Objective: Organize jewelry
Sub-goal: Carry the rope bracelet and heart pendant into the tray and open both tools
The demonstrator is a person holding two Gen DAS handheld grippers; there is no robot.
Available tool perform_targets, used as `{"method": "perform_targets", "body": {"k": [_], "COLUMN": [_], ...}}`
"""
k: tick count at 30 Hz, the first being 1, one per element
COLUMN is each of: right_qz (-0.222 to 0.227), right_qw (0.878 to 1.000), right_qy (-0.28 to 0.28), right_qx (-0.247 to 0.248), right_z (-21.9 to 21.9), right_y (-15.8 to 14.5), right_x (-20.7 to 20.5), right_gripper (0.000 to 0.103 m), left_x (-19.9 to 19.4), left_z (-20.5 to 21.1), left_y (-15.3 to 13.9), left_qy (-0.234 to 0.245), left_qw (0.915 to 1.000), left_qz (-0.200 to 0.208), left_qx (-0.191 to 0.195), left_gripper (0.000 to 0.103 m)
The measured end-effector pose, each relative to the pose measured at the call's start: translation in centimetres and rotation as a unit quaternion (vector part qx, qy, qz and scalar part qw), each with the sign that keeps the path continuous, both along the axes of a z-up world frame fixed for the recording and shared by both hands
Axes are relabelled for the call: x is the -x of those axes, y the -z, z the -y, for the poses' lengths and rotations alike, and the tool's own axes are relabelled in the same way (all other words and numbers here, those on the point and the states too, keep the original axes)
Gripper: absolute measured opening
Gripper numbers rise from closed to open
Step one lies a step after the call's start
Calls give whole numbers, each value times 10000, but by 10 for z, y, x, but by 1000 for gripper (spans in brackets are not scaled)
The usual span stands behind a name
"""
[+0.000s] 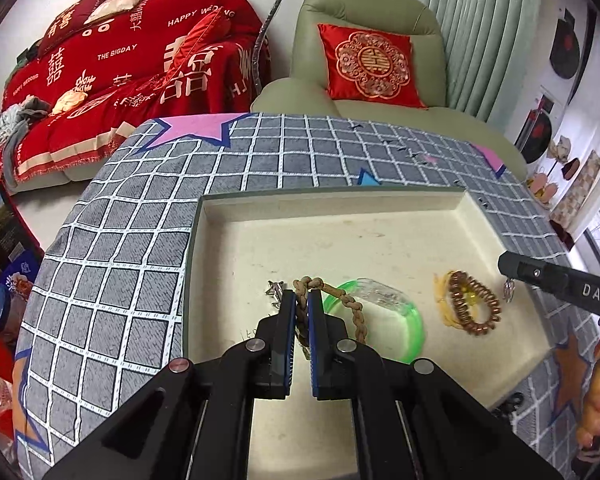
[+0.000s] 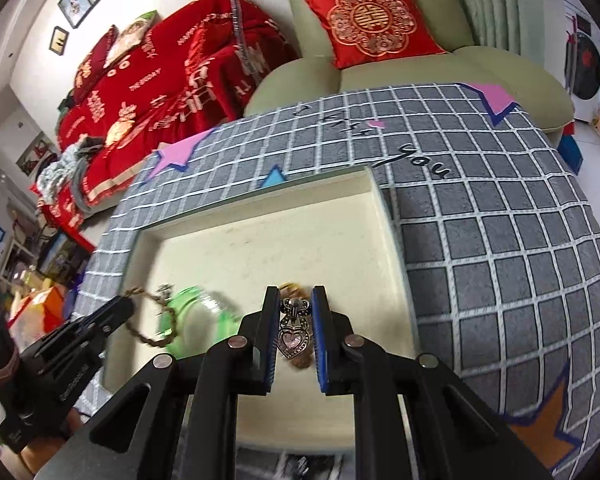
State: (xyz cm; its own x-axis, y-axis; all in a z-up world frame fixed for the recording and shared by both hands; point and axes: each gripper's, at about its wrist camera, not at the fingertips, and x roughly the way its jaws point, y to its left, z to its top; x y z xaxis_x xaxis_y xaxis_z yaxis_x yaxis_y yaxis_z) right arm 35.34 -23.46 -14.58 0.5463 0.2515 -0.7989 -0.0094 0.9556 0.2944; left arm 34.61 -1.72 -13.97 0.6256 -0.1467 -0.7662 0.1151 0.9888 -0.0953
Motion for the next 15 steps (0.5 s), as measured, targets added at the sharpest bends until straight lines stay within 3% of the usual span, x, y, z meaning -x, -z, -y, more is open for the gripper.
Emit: {"method": "perform_targets", "body": {"k": [15], "right_qz": [-342], "right_qw": [9993], "right_qy": [88], "right_qx": [-103], "right_z": [10], "right_y": [33], "right_x": [-10], "right_gripper": [17], "left_x": [3], "left_z": [10], "left_y": [8], "left_qy": [-38], "left_qw": [9988], "left_qz": [-78], "left_qx": [-479], "left_gripper": [17]}}
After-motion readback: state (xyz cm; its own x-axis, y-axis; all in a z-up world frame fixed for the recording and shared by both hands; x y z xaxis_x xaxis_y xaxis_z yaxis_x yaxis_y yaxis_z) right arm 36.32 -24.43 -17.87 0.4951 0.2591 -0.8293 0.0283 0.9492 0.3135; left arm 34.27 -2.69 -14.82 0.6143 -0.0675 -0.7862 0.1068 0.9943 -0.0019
